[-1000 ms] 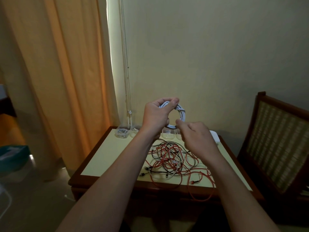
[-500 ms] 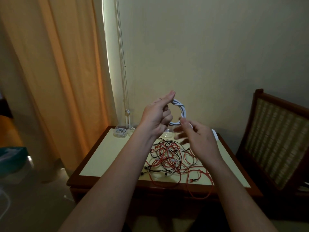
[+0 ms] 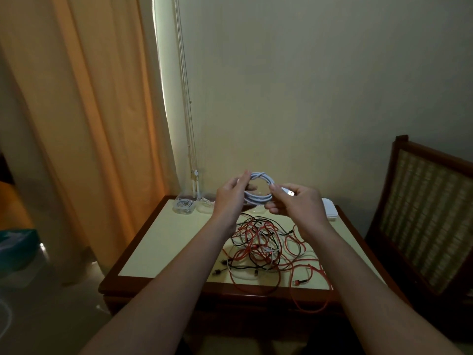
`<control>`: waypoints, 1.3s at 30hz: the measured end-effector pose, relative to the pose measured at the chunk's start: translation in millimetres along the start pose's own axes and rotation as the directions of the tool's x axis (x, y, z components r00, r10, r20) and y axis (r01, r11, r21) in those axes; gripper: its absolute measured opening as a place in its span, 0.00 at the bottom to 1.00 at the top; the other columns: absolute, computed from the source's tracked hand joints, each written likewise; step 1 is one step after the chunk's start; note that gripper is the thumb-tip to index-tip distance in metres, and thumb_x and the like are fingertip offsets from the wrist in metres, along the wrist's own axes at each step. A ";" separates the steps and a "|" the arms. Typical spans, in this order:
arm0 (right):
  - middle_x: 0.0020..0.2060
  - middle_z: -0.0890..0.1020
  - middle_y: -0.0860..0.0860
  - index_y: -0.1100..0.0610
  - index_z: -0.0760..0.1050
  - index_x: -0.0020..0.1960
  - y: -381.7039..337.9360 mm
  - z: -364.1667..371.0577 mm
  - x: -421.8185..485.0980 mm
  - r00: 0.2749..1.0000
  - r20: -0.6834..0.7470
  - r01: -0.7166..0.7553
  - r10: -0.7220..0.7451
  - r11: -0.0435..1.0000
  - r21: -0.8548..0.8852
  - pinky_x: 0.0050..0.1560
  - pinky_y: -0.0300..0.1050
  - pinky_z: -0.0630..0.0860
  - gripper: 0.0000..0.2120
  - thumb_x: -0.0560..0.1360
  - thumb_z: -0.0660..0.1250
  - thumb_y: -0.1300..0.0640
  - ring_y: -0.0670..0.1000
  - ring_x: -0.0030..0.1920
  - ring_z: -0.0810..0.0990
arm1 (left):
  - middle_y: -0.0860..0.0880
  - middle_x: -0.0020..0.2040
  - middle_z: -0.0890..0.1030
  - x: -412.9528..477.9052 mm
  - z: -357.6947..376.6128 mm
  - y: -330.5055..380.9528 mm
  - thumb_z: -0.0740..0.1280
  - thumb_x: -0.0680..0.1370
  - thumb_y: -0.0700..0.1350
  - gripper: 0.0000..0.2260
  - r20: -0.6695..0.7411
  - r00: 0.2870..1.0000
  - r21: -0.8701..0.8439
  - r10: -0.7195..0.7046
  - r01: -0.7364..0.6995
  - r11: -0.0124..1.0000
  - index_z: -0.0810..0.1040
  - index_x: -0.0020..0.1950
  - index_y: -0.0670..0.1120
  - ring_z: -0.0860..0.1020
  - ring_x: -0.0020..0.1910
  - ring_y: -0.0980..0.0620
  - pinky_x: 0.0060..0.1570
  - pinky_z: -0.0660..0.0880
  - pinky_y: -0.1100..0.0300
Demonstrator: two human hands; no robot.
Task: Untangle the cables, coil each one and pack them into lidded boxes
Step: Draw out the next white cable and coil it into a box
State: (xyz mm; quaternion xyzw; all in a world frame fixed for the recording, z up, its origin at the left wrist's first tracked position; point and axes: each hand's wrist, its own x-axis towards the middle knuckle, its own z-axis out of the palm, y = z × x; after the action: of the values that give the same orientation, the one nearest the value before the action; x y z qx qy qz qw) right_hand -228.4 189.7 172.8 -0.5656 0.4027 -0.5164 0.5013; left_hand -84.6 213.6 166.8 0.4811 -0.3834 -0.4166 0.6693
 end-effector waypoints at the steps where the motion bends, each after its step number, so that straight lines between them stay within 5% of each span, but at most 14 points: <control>1: 0.38 0.86 0.63 0.65 0.80 0.58 8.4 0.5 10.1 1.000 -0.007 -0.020 0.020 1.000 -0.020 0.50 0.54 0.84 0.13 0.77 0.73 0.58 0.54 0.35 0.85 | 0.49 0.48 0.85 5.1 -6.2 -9.4 0.66 0.80 0.57 0.14 0.015 1.000 0.046 -0.025 0.024 0.999 0.82 0.55 0.48 0.83 0.45 0.51 0.41 0.79 0.58; 8: 0.34 0.85 0.60 0.66 0.82 0.52 82.9 7.5 87.9 0.988 -0.056 -0.151 0.145 0.981 -0.124 0.46 0.54 0.84 0.09 0.77 0.73 0.60 0.56 0.31 0.83 | 0.52 0.54 0.84 57.6 -70.3 -88.1 0.64 0.76 0.68 0.24 -0.046 0.974 0.330 -0.223 0.226 0.917 0.80 0.59 0.50 0.81 0.49 0.52 0.53 0.79 0.52; 13: 0.33 0.86 0.58 0.59 0.82 0.48 132.5 31.3 142.8 0.984 -0.047 -0.178 0.172 0.950 -0.255 0.47 0.59 0.84 0.07 0.75 0.75 0.57 0.58 0.32 0.85 | 0.51 0.62 0.80 105.6 -130.2 -149.5 0.61 0.73 0.74 0.34 -0.118 0.965 0.713 -0.235 0.247 0.656 0.78 0.66 0.50 0.77 0.60 0.50 0.64 0.73 0.49; 20: 0.31 0.85 0.57 0.60 0.82 0.46 191.8 70.4 217.1 0.972 -0.075 -0.234 0.222 0.915 -0.328 0.44 0.57 0.85 0.07 0.73 0.76 0.58 0.57 0.32 0.86 | 0.48 0.78 0.66 166.1 -197.1 -242.0 0.56 0.79 0.68 0.34 -0.152 0.908 0.870 -0.392 0.311 0.384 0.65 0.78 0.48 0.64 0.76 0.46 0.74 0.58 0.51; 24: 0.31 0.85 0.57 0.60 0.82 0.41 226.3 98.6 268.4 0.965 -0.078 -0.263 0.251 0.912 -0.314 0.47 0.61 0.84 0.06 0.73 0.77 0.59 0.58 0.32 0.86 | 0.50 0.82 0.51 194.1 -223.7 -289.7 0.53 0.81 0.66 0.33 -0.049 0.948 0.973 -0.313 0.116 0.200 0.56 0.81 0.51 0.47 0.81 0.49 0.77 0.43 0.48; 27: 0.31 0.83 0.56 0.58 0.81 0.40 247.2 124.0 303.5 0.964 -0.047 -0.262 0.262 0.904 -0.338 0.48 0.63 0.84 0.06 0.75 0.76 0.61 0.59 0.32 0.85 | 0.49 0.83 0.47 217.9 -238.2 -305.3 0.47 0.78 0.72 0.37 0.034 0.976 0.999 -0.216 -0.035 -0.003 0.50 0.82 0.53 0.45 0.81 0.48 0.77 0.43 0.46; 35: 0.36 0.85 0.55 0.54 0.82 0.39 295.0 188.5 380.7 0.972 -0.025 -0.223 0.235 0.873 -0.433 0.44 0.57 0.85 0.07 0.75 0.74 0.62 0.57 0.32 0.86 | 0.48 0.82 0.40 260.3 -263.9 -319.5 0.46 0.74 0.77 0.46 0.014 1.000 1.000 0.016 -0.014 0.026 0.38 0.82 0.50 0.41 0.81 0.49 0.78 0.40 0.51; 39: 0.42 0.86 0.59 0.58 0.84 0.47 310.8 222.5 405.9 0.959 -0.021 -0.269 0.281 0.890 -0.368 0.45 0.58 0.85 0.02 0.76 0.72 0.62 0.59 0.34 0.86 | 0.51 0.81 0.35 278.3 -266.1 -322.0 0.50 0.73 0.76 0.47 0.062 0.997 0.996 0.051 -0.065 0.068 0.32 0.80 0.51 0.38 0.80 0.50 0.78 0.40 0.52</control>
State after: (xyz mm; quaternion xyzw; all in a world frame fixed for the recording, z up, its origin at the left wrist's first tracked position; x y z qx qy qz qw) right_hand 68.5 -225.6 -51.3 -0.5948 0.5599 -0.3465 0.4612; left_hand 197.7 -19.0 -176.8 0.7903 -0.5866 -0.0190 0.1759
